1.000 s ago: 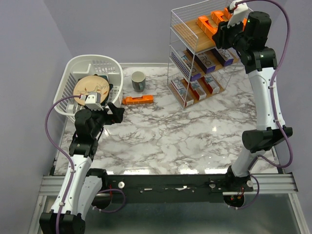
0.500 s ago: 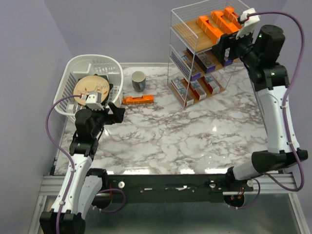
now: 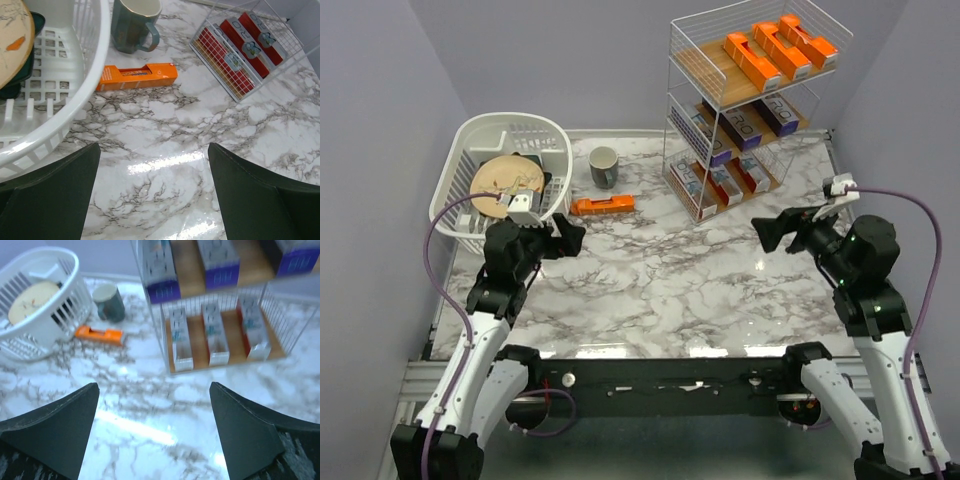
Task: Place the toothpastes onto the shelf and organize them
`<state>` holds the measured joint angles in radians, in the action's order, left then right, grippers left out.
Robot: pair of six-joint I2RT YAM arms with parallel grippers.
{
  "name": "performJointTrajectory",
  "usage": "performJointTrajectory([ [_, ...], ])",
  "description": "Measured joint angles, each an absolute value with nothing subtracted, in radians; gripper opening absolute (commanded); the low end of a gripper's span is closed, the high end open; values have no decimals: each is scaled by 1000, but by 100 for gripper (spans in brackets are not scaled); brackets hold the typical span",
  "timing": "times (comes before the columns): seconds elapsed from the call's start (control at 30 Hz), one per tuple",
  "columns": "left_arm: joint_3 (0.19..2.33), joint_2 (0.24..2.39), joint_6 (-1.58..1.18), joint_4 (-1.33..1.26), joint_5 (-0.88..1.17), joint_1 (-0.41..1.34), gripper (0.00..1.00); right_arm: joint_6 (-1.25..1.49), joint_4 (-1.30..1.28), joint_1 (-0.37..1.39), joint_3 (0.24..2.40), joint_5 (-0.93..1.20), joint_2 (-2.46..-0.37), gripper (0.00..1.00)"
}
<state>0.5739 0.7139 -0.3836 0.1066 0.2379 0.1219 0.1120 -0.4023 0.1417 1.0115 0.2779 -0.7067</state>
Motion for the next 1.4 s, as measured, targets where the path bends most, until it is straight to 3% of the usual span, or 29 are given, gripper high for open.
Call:
performJointTrajectory([
  [0.3,691,882,-271,190,76,378,99,222,-498,142,621,282,-312,100],
  [0.5,910,1140,-74,244,6,460,99,279,-495,142,534,289,-172,100],
  [0.97,1192,1637,362,312,56,435,98,300,-474,142,522,310,-130,100],
  [1.1,1286,1749,434,349,65,408,88,299,-464,142,517,330,-130,100],
  [1.4,1436,1954,553,448,57,388,80,299,-463,142,517,339,-134,100],
])
